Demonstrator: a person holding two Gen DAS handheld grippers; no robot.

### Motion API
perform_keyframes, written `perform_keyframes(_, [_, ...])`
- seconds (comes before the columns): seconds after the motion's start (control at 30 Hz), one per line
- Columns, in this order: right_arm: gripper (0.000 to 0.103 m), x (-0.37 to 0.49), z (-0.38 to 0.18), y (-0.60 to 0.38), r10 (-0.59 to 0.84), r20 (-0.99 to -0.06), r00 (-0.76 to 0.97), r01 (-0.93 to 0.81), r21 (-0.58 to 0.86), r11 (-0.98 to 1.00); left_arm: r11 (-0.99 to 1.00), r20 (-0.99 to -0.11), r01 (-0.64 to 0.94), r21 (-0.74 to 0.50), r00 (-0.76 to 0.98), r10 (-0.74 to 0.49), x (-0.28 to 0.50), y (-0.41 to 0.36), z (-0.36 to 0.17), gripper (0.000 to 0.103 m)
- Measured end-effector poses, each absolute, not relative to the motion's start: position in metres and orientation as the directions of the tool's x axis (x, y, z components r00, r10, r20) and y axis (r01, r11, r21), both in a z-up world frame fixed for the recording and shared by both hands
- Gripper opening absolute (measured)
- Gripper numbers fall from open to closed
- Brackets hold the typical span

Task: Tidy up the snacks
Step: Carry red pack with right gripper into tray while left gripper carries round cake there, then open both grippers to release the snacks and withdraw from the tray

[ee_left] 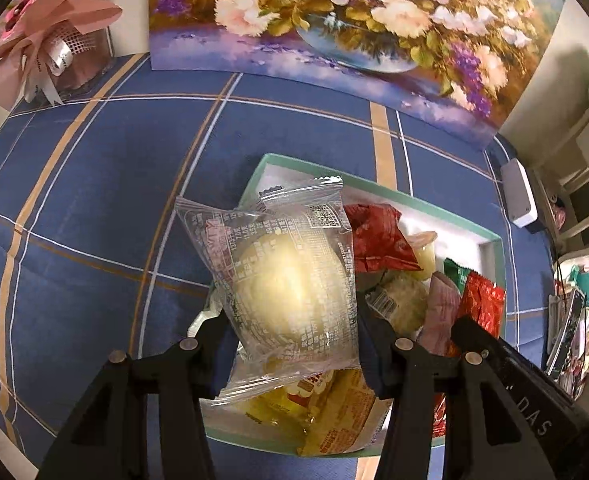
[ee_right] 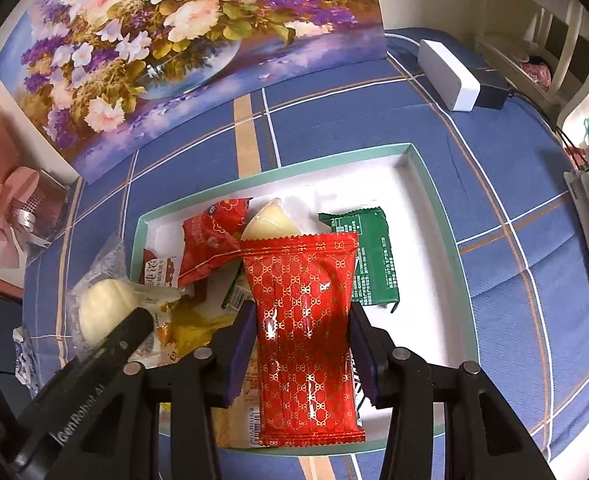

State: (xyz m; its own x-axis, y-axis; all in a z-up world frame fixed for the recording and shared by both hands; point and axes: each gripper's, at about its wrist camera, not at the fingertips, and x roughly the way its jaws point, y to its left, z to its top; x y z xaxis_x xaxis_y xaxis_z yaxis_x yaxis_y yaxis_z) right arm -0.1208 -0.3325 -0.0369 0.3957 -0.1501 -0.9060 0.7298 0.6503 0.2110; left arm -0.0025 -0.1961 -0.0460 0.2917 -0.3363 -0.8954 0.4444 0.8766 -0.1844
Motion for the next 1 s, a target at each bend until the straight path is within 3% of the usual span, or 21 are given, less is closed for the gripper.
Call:
perform_keyframes(0.6, [0.049, -0.119, -0.038, -0.332, -0.153, -0.913, 0.378, 0.735, 0.196, 0.650, 0.852, -0.916, 0.484, -0.199, 0.217, -0.337, -0.010, -0.205, -0.057, 0.055])
perform_keyframes(0.77, [0.049, -0.119, -0.037, -0.332, -0.167, -0.917, 0.362, 0.744, 0.176, 0.644, 0.859, -0.913, 0.461, -0.222, 0.209, -0.349, -0.007, -0.198, -0.055, 0.069])
perform_keyframes(1.0, [0.049, -0.119, -0.032, -0.332, -0.174, -0.917, 0.358, 0.745, 0.168, 0.645, 0.838, -0.893, 0.462, -0.289, 0.186, -0.410, -0.008, -0.192, -0.043, 0.070])
